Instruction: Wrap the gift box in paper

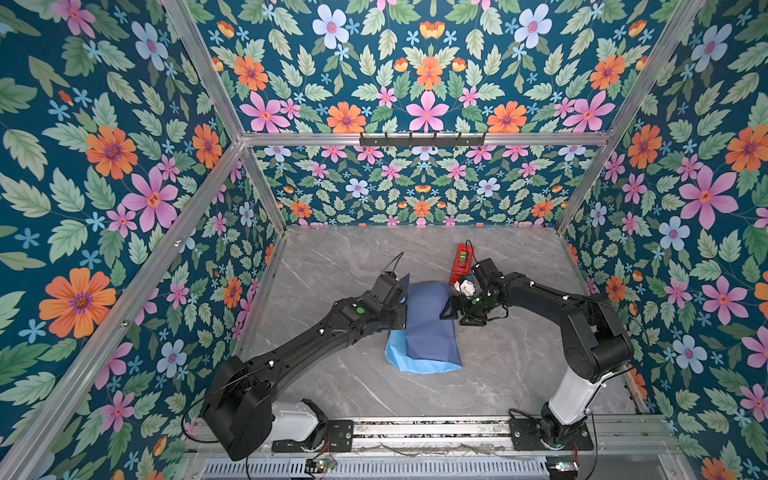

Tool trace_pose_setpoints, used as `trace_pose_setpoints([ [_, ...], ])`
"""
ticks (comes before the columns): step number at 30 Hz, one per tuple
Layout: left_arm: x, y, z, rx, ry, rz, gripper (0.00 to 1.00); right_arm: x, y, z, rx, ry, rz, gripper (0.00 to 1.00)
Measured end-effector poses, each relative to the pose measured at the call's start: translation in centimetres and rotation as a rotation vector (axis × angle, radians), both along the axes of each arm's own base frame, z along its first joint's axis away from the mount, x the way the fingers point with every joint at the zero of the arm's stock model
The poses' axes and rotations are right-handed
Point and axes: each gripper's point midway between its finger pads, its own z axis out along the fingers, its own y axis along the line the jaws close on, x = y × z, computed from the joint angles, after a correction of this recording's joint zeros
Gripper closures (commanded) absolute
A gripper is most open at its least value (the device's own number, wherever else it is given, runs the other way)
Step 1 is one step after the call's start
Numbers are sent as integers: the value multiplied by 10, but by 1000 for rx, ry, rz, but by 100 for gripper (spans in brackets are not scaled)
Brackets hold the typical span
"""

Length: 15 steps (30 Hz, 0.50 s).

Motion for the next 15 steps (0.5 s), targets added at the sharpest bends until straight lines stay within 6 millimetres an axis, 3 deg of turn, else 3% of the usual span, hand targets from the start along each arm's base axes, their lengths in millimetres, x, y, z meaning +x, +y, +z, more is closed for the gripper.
trace_pose_setpoints([
  [8,-3,-38,-13,138,9,-71,100,0,0,0,2,-1,0,11],
  [15,-6,-59,-31,224,42,-151,100,0,0,0,4,-2,0,11],
])
